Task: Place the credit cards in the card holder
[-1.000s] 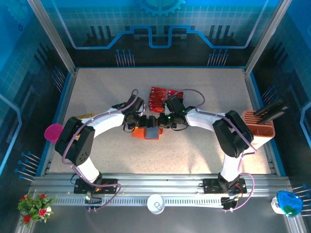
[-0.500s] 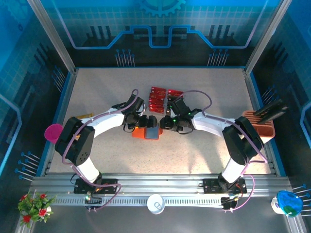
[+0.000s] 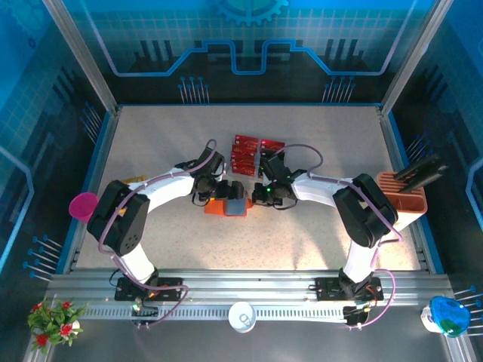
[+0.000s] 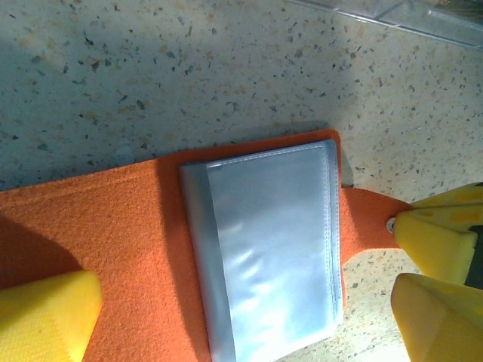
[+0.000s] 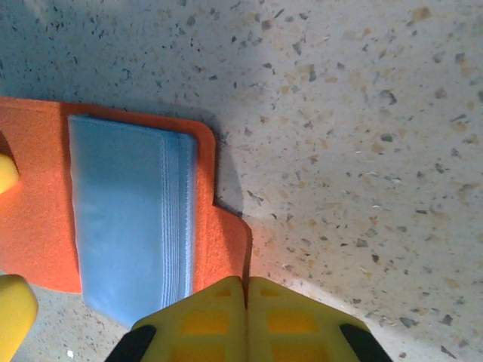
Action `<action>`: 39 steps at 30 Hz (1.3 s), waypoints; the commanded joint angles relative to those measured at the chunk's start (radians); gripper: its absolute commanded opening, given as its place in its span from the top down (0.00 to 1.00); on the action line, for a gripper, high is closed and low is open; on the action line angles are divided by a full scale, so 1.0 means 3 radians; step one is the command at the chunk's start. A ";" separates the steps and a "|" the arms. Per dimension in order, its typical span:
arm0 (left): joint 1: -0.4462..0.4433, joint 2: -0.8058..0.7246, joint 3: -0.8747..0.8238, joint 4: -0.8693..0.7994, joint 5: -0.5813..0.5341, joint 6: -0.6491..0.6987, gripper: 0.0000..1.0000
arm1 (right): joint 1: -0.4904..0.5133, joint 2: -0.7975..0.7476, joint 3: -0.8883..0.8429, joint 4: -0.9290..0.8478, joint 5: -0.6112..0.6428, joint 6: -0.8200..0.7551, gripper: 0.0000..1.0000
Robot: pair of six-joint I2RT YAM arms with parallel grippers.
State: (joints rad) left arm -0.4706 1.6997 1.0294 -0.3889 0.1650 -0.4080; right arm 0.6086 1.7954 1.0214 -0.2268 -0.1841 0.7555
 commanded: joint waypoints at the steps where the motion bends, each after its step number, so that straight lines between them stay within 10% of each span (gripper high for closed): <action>1: -0.0010 0.0042 -0.0025 -0.0069 0.0101 0.0107 0.01 | -0.0116 -0.0148 -0.0094 -0.0030 0.0005 -0.0073 1.00; 16: -0.0173 0.0204 -0.0102 0.0008 0.0151 0.0087 0.01 | -0.0263 -0.0287 -0.0319 -0.0046 -0.0029 -0.0173 1.00; 22: -0.0195 0.0187 -0.0126 0.0020 0.0097 0.0121 0.01 | -0.0295 -0.0487 -0.0237 -0.0159 -0.0006 -0.0128 0.73; 39: -0.0216 -0.0034 -0.0189 0.0106 -0.0004 0.0132 0.01 | -0.0092 -0.0008 0.0580 -0.0384 -0.0125 -0.0133 0.99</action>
State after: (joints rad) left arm -0.5266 1.7199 0.9924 -0.3542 0.1791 -0.3889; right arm 0.5629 1.7477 1.1603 -0.2996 -0.2005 0.7242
